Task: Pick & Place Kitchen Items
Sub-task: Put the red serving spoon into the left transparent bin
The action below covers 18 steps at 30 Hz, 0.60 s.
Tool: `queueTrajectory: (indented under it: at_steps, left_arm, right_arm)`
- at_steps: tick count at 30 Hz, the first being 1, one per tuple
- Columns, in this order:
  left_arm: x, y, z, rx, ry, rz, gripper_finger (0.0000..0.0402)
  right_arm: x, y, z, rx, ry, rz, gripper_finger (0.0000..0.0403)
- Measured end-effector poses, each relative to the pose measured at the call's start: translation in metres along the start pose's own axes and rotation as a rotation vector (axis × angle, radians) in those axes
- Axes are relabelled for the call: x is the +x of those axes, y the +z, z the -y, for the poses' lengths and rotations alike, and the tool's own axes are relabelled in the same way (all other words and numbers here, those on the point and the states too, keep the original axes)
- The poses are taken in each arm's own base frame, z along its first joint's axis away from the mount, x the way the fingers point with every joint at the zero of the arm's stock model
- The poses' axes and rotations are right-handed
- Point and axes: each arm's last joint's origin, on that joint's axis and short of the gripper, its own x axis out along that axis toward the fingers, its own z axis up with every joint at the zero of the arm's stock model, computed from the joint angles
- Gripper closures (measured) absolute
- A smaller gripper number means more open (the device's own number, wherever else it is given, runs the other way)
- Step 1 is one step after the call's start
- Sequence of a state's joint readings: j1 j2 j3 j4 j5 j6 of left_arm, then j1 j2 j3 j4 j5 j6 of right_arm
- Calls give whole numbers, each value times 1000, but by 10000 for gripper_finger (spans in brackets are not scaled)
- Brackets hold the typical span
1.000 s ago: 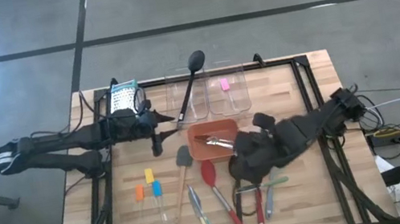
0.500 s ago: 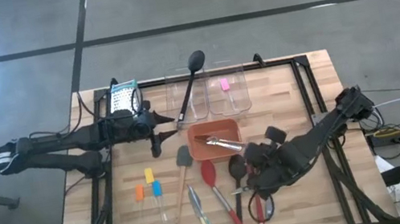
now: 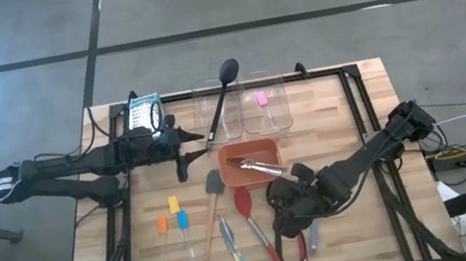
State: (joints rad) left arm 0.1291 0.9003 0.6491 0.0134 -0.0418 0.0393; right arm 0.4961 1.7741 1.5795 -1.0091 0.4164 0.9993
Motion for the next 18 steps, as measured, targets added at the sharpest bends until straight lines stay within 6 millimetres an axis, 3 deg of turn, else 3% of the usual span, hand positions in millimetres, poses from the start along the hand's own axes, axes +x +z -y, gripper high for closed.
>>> queueTrajectory:
  at_steps: [6,9,15,18]
  left_arm:
    - [11,-14,7,-36,-153,-83,197]
    - [11,-16,11,-15,-186,-98,197]
    - [5,-16,11,-8,-188,-119,197]
    - [2,-18,11,-9,-188,-141,197]
  right_arm:
    - [0,3,2,69,-79,133,364]
    - [5,7,-5,124,-34,160,364]
    - [28,10,-33,139,144,183,364]
    - [42,8,-39,142,152,162,364]
